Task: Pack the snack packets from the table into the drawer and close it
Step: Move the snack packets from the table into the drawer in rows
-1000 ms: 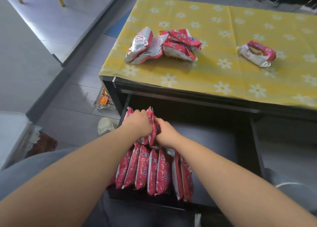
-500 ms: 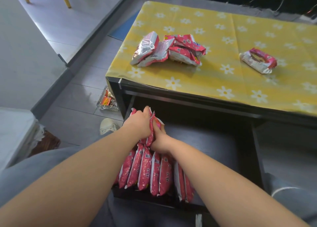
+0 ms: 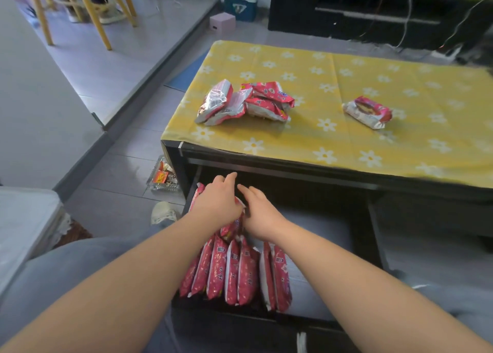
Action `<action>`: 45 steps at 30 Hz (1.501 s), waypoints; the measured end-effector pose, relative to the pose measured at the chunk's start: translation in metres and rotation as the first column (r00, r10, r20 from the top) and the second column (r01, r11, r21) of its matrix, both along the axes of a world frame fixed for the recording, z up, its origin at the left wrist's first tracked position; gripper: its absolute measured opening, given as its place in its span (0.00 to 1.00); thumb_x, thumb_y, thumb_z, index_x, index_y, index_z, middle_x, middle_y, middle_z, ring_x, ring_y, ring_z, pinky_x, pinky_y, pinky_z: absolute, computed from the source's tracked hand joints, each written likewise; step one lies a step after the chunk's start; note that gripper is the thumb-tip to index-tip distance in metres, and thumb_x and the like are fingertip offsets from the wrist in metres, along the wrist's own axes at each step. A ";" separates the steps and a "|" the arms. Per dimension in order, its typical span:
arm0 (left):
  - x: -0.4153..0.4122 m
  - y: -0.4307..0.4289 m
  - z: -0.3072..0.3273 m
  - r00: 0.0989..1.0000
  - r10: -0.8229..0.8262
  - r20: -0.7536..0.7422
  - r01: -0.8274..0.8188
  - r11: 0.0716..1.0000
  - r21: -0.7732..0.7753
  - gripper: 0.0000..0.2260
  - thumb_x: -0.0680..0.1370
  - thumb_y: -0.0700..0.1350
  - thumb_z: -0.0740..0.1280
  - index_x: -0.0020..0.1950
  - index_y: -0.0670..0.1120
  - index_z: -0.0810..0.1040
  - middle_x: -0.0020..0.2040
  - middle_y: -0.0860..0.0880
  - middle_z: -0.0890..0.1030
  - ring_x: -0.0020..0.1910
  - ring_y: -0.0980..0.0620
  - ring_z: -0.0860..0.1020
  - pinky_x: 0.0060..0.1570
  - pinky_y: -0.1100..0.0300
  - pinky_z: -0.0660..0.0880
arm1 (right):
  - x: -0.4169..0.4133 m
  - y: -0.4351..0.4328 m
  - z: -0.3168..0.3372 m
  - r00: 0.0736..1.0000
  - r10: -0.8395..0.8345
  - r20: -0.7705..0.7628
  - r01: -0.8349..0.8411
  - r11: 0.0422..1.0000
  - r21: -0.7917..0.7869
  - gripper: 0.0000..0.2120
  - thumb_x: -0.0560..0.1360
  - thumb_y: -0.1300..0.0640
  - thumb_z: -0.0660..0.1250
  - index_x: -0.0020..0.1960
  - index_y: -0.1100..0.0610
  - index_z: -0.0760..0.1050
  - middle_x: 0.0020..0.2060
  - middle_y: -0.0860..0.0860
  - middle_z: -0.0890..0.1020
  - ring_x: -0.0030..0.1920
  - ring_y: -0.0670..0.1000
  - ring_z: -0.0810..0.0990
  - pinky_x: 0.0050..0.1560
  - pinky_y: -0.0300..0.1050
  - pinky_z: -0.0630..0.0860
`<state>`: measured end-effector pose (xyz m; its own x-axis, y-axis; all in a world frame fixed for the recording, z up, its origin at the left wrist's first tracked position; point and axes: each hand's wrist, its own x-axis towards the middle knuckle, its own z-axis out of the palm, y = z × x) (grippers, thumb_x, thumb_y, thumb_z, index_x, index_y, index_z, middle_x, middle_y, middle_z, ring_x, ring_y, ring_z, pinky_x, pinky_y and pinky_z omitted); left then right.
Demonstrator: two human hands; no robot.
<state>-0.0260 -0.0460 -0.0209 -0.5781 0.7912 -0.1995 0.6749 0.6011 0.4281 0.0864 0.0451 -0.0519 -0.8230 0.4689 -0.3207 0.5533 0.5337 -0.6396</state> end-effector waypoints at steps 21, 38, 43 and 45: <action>-0.026 0.130 0.061 0.922 0.232 0.310 -0.317 0.912 0.260 0.31 0.80 0.52 0.66 0.82 0.50 0.63 0.69 0.48 0.77 0.52 0.54 0.80 0.44 0.62 0.74 | -0.019 0.161 0.088 0.927 -0.121 -0.355 0.276 0.862 0.426 0.19 0.86 0.53 0.58 0.73 0.57 0.75 0.75 0.59 0.72 0.76 0.61 0.66 0.75 0.52 0.62; -0.067 0.205 0.049 0.010 0.018 1.000 -0.822 0.569 -0.002 0.15 0.80 0.44 0.72 0.66 0.43 0.78 0.55 0.40 0.87 0.50 0.41 0.87 0.44 0.44 0.86 | -0.098 0.229 0.088 0.979 -0.152 -0.137 0.182 0.953 0.242 0.39 0.73 0.48 0.75 0.81 0.44 0.64 0.65 0.56 0.67 0.73 0.62 0.62 0.71 0.44 0.60; -0.060 0.183 0.049 0.066 0.022 0.998 -0.808 0.587 0.040 0.12 0.83 0.46 0.69 0.64 0.43 0.81 0.54 0.42 0.88 0.49 0.43 0.88 0.42 0.45 0.86 | -0.077 0.205 0.095 0.949 -0.126 -0.290 0.142 0.989 0.032 0.24 0.73 0.54 0.78 0.66 0.47 0.76 0.68 0.53 0.67 0.69 0.53 0.70 0.73 0.46 0.68; -0.054 0.171 0.052 0.099 0.006 0.995 -0.803 0.592 0.076 0.12 0.83 0.48 0.70 0.64 0.44 0.82 0.52 0.43 0.89 0.48 0.44 0.88 0.43 0.46 0.86 | -0.066 0.192 0.099 0.940 -0.116 -0.321 0.093 0.992 -0.087 0.24 0.73 0.56 0.78 0.66 0.49 0.73 0.68 0.54 0.70 0.65 0.52 0.76 0.68 0.50 0.77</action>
<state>-0.0797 0.1249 0.0315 -0.5748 0.6255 -0.5276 -0.6676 0.0144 0.7444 0.0205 0.2375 0.0472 -0.8354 0.5440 -0.0790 0.3595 0.4318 -0.8272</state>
